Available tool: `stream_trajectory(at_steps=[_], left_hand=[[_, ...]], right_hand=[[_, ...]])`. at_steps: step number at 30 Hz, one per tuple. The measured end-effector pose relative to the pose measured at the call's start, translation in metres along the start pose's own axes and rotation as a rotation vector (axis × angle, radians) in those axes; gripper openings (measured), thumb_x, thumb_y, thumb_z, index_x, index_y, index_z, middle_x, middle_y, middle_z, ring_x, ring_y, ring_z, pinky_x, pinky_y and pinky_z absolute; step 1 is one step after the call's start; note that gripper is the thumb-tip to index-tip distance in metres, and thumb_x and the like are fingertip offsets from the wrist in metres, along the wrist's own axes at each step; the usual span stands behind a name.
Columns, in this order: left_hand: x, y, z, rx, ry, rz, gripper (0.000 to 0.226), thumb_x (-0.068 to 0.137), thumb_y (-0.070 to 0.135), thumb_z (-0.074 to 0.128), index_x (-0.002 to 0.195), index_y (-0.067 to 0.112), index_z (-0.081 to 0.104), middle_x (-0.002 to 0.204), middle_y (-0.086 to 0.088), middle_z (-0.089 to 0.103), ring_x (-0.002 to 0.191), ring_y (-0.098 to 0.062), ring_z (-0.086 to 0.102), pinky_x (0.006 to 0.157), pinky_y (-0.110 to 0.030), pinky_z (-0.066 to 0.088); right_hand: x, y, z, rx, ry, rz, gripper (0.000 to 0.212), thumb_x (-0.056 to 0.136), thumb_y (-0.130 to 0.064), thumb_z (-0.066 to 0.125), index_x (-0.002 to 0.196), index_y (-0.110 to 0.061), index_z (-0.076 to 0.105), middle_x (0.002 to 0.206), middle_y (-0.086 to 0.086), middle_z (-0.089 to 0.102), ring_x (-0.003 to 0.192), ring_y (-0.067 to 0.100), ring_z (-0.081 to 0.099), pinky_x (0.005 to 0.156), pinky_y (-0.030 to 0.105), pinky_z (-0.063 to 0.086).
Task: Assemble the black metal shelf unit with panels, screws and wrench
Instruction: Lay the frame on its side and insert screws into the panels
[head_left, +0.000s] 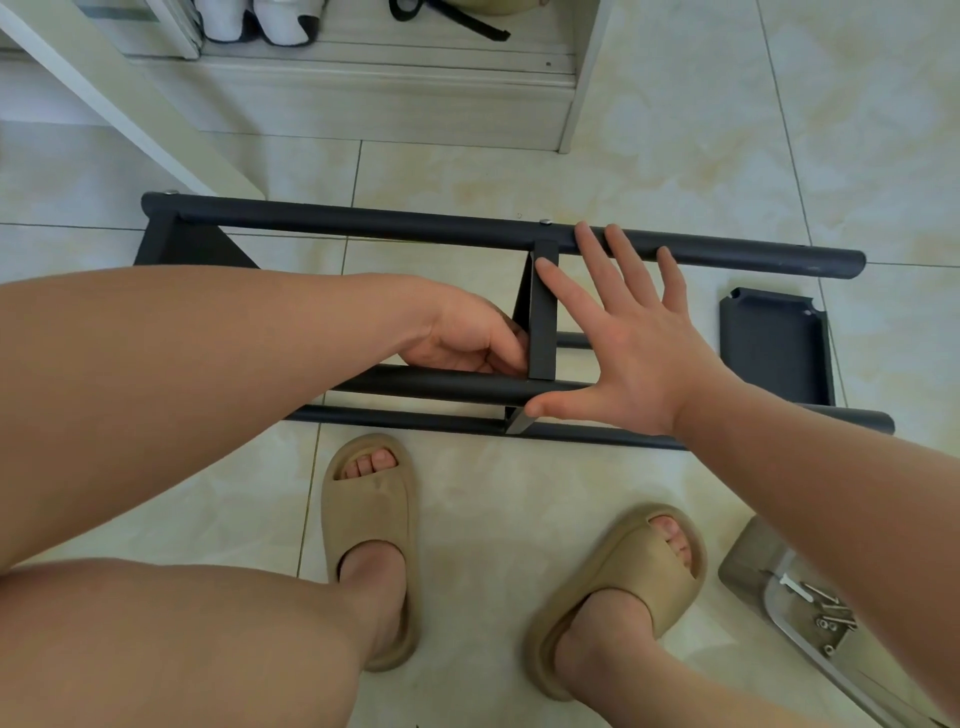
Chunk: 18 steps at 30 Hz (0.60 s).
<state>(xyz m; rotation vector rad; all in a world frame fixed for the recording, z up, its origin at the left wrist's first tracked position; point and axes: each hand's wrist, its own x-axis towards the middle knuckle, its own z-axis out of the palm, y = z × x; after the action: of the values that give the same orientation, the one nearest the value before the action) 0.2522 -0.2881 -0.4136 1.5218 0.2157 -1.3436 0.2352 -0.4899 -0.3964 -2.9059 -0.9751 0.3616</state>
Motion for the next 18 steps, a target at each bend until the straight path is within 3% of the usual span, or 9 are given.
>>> stream_trajectory(at_steps=[6,10,12,18], left_hand=[[0.0015,0.0008,-0.0025,0.064,-0.052,-0.07,0.018,0.098,0.018,0.055,0.11,0.016,0.067,0.098,-0.002,0.068,0.092,-0.016,0.063,0.09,-0.033,0.052],[0.003,0.0006,-0.0026,0.089,-0.066,-0.076,0.016,0.098,0.017,0.054,0.106,0.013,0.068,0.086,0.0,0.071,0.077,-0.012,0.065,0.08,-0.029,0.051],[0.0023,0.0015,-0.0023,0.088,-0.07,-0.067,0.016,0.098,0.015,0.054,0.102,0.013,0.069,0.086,-0.002,0.071,0.079,-0.015,0.064,0.083,-0.031,0.05],[-0.003,0.0048,-0.0036,0.037,-0.105,-0.057,0.02,0.093,0.01,0.056,0.108,0.009,0.069,0.113,-0.012,0.069,0.108,-0.025,0.061,0.112,-0.041,0.041]], right_hand=[[0.0006,0.0008,-0.0015,0.015,0.006,0.001,0.124,0.062,-0.102,0.026,0.161,-0.034,0.0,0.169,0.007,-0.015,0.155,0.031,-0.016,0.122,0.062,-0.005],[0.0003,-0.0002,-0.0014,0.011,0.002,0.001,0.123,0.062,-0.102,0.026,0.162,-0.034,0.0,0.169,0.007,-0.015,0.155,0.03,-0.016,0.122,0.062,-0.006],[0.0002,-0.0001,-0.0023,0.007,-0.003,0.006,0.123,0.061,-0.102,0.026,0.162,-0.035,-0.001,0.169,0.007,-0.016,0.155,0.03,-0.017,0.122,0.061,-0.007],[0.0003,0.0005,-0.0029,-0.008,-0.016,0.008,0.123,0.062,-0.102,0.027,0.161,-0.036,-0.004,0.168,0.005,-0.019,0.154,0.028,-0.02,0.122,0.06,-0.007]])
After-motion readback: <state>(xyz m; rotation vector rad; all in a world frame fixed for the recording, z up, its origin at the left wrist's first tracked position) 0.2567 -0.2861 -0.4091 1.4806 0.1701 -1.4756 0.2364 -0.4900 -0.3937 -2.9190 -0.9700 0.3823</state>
